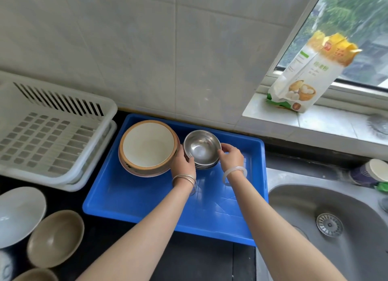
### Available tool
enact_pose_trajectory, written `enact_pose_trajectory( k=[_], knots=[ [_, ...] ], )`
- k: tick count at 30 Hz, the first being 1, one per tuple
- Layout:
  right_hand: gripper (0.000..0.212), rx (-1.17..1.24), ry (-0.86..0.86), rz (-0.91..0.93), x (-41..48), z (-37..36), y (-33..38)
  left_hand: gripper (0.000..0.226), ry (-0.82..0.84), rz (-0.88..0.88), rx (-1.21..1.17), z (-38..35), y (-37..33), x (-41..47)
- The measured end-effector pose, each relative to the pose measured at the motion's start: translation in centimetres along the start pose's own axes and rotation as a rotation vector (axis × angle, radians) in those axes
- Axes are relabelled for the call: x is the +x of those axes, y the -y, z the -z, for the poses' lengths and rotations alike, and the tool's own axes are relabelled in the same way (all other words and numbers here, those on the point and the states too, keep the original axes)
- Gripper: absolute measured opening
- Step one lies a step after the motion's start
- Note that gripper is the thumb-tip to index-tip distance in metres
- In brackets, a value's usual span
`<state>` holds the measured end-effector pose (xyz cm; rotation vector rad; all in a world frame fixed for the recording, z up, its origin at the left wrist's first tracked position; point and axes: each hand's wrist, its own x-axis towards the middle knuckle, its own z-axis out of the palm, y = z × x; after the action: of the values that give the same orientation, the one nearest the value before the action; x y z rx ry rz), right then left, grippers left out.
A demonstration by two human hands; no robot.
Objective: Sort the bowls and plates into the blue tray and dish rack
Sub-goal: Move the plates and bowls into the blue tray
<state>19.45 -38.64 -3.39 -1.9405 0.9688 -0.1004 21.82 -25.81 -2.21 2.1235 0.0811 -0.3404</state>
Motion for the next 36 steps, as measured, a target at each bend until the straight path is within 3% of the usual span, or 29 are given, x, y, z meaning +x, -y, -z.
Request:
enact_pose_trajectory(
  k=[12, 16, 23, 30, 36],
  knots=[
    [0.041, -0.064, 0.049, 0.017, -3.2, 0.7, -0.4, 0.048, 0.142, 0.035, -0.16, 1.7, 1.4, -1.5],
    [0.033, -0.05, 0.03, 0.108, -6.4, 1.6, 0.4, 0.039, 0.152, 0.016, -0.212, 4.7, 2.3, -3.7],
    [0.02, 0.101, 0.315, 0.188, -16.3, -2.3, 2.3, 0.024, -0.069, 0.061, -0.191, 13.2, 7.5, -10.9],
    [0.022, -0.089, 0.664, 0.175, -23.7, -11.7, 1.7, 0.028, -0.376, 0.261, -0.196, 19.9, 15.9, -17.7],
    [0.036, -0.255, 0.665, 0.107, -25.1, -18.0, 2.8, 0.037, -0.678, 0.418, -0.056, 22.8, 21.3, -20.6]
  ],
)
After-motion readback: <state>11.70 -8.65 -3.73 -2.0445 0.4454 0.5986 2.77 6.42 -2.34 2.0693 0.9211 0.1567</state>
